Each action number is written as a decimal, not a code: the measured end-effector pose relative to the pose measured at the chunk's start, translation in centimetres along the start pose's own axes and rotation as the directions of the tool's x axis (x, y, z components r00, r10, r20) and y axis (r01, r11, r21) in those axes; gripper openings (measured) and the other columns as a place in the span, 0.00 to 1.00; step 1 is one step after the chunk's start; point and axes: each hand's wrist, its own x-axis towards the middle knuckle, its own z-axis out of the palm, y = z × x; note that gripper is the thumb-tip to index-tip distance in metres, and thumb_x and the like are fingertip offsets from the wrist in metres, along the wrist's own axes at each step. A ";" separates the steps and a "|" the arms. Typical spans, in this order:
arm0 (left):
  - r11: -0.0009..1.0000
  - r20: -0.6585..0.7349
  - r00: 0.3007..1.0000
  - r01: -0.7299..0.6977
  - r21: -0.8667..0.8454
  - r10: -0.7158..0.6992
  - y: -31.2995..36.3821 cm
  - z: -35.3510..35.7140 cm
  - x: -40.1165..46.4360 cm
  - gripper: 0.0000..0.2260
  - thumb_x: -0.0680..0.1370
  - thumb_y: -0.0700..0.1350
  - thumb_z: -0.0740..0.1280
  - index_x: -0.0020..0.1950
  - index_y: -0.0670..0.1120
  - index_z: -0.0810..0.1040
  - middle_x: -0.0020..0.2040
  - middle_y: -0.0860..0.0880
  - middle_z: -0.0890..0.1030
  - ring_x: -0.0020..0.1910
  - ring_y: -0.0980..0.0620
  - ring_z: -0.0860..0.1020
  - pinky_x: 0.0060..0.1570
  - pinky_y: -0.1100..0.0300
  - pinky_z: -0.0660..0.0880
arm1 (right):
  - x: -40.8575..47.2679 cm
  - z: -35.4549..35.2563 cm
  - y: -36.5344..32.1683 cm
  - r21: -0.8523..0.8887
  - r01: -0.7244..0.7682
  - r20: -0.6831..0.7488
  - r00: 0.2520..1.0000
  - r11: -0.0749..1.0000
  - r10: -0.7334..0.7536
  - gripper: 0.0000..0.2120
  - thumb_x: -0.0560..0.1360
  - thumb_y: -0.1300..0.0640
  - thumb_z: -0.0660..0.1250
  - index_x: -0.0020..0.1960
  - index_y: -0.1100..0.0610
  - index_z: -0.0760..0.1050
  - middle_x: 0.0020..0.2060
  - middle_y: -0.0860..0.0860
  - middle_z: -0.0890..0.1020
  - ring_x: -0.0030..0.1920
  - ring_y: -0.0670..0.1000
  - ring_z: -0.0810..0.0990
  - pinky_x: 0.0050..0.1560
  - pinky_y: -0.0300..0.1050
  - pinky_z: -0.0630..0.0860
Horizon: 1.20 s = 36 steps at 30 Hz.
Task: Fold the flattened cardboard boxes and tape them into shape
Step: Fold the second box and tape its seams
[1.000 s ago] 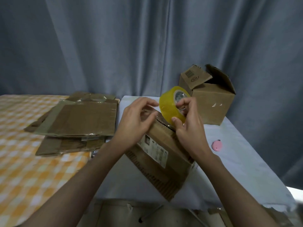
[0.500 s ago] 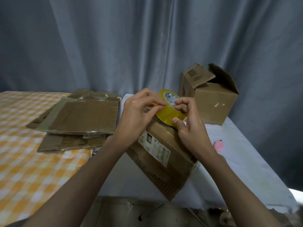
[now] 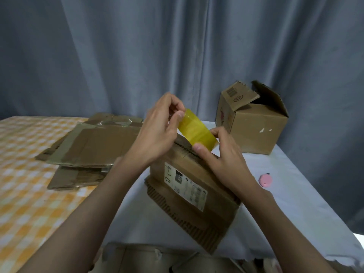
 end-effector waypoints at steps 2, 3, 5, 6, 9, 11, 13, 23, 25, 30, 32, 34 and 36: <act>1.000 -0.017 1.000 0.012 -0.025 -0.012 -0.1 -0.7 0.3 0.02 0.82 0.40 0.60 0.51 0.45 0.72 0.46 0.49 0.77 0.47 0.49 0.76 0.51 0.45 0.77 | 0.1 0.0 0.1 -0.032 0.015 0.020 1.000 0.999 -0.015 0.25 0.67 0.32 0.70 0.54 0.43 0.65 0.49 0.38 0.70 0.52 0.43 0.71 0.49 0.43 0.71; 0.999 -0.025 1.000 0.015 -0.042 -0.016 -0.2 -0.9 0.4 0.02 0.83 0.40 0.60 0.52 0.45 0.72 0.46 0.50 0.76 0.47 0.49 0.76 0.52 0.44 0.77 | 0.1 0.0 0.2 -0.036 0.034 0.015 0.999 0.999 -0.033 0.24 0.69 0.38 0.73 0.54 0.46 0.65 0.49 0.40 0.69 0.51 0.44 0.71 0.48 0.43 0.71; 0.998 -0.024 0.999 0.034 -0.062 -0.036 -0.3 -1.3 0.7 0.03 0.83 0.41 0.60 0.51 0.46 0.72 0.45 0.51 0.76 0.46 0.51 0.76 0.50 0.48 0.78 | 0.2 0.0 0.3 0.026 0.070 -0.042 0.997 0.997 -0.069 0.18 0.73 0.51 0.74 0.54 0.48 0.65 0.49 0.43 0.70 0.49 0.42 0.71 0.46 0.41 0.70; 0.995 -0.017 0.998 0.058 -0.075 -0.060 -0.5 -1.4 0.8 0.04 0.83 0.41 0.60 0.51 0.48 0.72 0.44 0.52 0.75 0.44 0.53 0.76 0.48 0.53 0.78 | 0.3 -0.2 0.2 0.078 0.080 -0.081 0.994 0.994 -0.073 0.17 0.74 0.55 0.72 0.54 0.48 0.65 0.49 0.43 0.71 0.50 0.41 0.72 0.45 0.37 0.69; 0.955 0.045 0.984 0.180 -0.234 -0.175 -0.8 -1.5 1.7 0.05 0.81 0.39 0.64 0.50 0.49 0.72 0.43 0.54 0.74 0.40 0.57 0.73 0.44 0.64 0.73 | 0.4 -0.7 -0.2 0.194 0.128 -0.219 0.972 0.973 -0.084 0.20 0.73 0.59 0.68 0.57 0.42 0.64 0.50 0.43 0.72 0.51 0.40 0.74 0.44 0.35 0.70; 0.918 0.097 0.971 0.238 -0.316 -0.218 -0.9 -1.7 2.3 0.06 0.79 0.38 0.67 0.51 0.47 0.73 0.43 0.51 0.73 0.41 0.56 0.71 0.43 0.68 0.71 | 0.3 -0.9 -0.6 0.226 0.165 -0.276 0.956 0.960 -0.100 0.24 0.72 0.59 0.68 0.60 0.39 0.63 0.52 0.44 0.72 0.53 0.41 0.74 0.47 0.39 0.73; 0.910 0.115 0.965 0.262 -0.322 -0.237 -1.3 -1.7 2.7 0.06 0.79 0.37 0.68 0.51 0.45 0.73 0.43 0.49 0.72 0.41 0.56 0.70 0.41 0.70 0.70 | 0.1 -0.8 -0.8 0.237 0.178 -0.296 0.950 0.955 -0.104 0.25 0.73 0.58 0.68 0.63 0.39 0.63 0.56 0.43 0.71 0.56 0.41 0.73 0.50 0.43 0.74; 0.867 0.273 0.868 0.469 -0.170 -0.416 -5.5 -1.3 3.5 0.01 0.81 0.40 0.66 0.50 0.45 0.75 0.40 0.51 0.76 0.39 0.56 0.73 0.39 0.66 0.69 | -0.1 -0.3 -0.1 0.213 -0.063 -0.097 0.992 0.975 0.085 0.23 0.71 0.42 0.74 0.59 0.39 0.65 0.49 0.37 0.77 0.50 0.41 0.78 0.51 0.52 0.81; 0.871 0.252 0.870 0.468 -0.151 -0.424 -6.3 -1.3 3.4 0.01 0.81 0.40 0.66 0.49 0.45 0.75 0.41 0.49 0.77 0.40 0.55 0.74 0.40 0.66 0.70 | 0.1 0.0 -0.2 0.136 -0.122 0.008 0.992 0.983 0.122 0.24 0.69 0.40 0.75 0.56 0.43 0.67 0.47 0.42 0.79 0.47 0.44 0.79 0.50 0.55 0.81; 0.821 0.272 0.850 0.514 -0.248 -0.450 -7.7 -0.9 3.0 0.03 0.80 0.37 0.67 0.47 0.43 0.76 0.37 0.45 0.75 0.34 0.53 0.74 0.37 0.64 0.74 | 0.1 -0.1 -0.2 0.202 -0.066 -0.064 0.995 0.977 0.080 0.19 0.73 0.48 0.74 0.57 0.46 0.68 0.46 0.43 0.79 0.48 0.43 0.79 0.48 0.54 0.81; 0.832 0.270 0.857 0.501 -0.238 -0.439 -8.0 -0.8 3.3 0.04 0.79 0.36 0.68 0.45 0.43 0.77 0.36 0.47 0.75 0.33 0.55 0.73 0.35 0.65 0.72 | -0.1 -0.3 -0.3 0.224 -0.024 -0.121 0.991 0.974 0.052 0.16 0.76 0.53 0.71 0.57 0.42 0.68 0.46 0.43 0.77 0.49 0.43 0.78 0.46 0.52 0.80; 0.845 0.241 0.867 0.487 -0.223 -0.436 -8.6 -1.4 4.1 0.06 0.78 0.36 0.69 0.43 0.45 0.79 0.36 0.49 0.77 0.34 0.56 0.74 0.37 0.65 0.72 | -0.4 -0.6 -0.5 0.237 0.011 -0.143 0.989 0.971 0.024 0.18 0.74 0.55 0.69 0.58 0.39 0.68 0.47 0.41 0.77 0.48 0.44 0.78 0.45 0.50 0.79; 0.849 0.209 0.871 0.484 -0.214 -0.444 -9.5 -2.1 4.6 0.06 0.78 0.37 0.69 0.42 0.46 0.79 0.36 0.51 0.79 0.36 0.56 0.75 0.41 0.63 0.72 | -0.6 -0.5 -0.8 0.222 0.028 -0.135 0.991 0.975 0.002 0.23 0.70 0.54 0.67 0.62 0.37 0.68 0.51 0.39 0.77 0.52 0.44 0.78 0.49 0.52 0.79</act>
